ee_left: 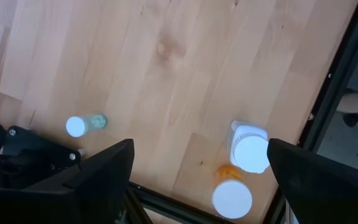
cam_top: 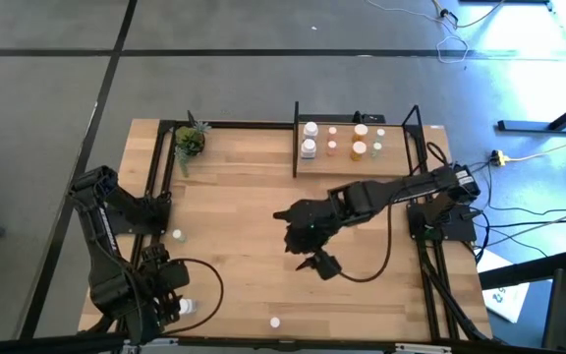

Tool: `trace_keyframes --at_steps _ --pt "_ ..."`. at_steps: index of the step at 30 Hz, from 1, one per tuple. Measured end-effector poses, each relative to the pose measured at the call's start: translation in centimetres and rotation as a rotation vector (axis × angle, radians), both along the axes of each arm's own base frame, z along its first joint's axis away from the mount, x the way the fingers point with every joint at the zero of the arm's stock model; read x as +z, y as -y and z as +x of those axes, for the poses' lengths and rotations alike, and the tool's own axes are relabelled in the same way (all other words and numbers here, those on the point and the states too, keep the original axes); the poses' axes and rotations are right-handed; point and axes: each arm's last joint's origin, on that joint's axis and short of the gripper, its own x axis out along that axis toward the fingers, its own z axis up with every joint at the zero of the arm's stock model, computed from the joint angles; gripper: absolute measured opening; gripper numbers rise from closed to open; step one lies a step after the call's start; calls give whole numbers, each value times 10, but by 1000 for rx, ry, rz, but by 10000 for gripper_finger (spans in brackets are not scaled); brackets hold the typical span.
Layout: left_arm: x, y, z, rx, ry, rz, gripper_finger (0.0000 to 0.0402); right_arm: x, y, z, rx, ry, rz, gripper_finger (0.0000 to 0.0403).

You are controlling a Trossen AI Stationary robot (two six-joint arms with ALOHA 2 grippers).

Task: Pick and place medicine bottles onto shelf by color
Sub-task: Put the pink pill bottle on the shelf aligned with the other pink pill bottles

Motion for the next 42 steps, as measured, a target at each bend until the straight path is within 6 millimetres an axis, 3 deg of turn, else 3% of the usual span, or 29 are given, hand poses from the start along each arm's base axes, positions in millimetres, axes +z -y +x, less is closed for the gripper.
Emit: trace_keyframes --at_steps 4,15,29,42 --pt "0 0 0 1 1 1 363 -9 -1 3 -70 -29 53 253" --pt "1 -1 2 100 97 12 363 -30 -3 11 -19 90 40 253" --pt "1 -1 2 195 116 -17 363 -72 -53 1 155 295 69 253" --pt "1 -1 3 191 121 -13 363 -96 -64 15 161 406 113 253"
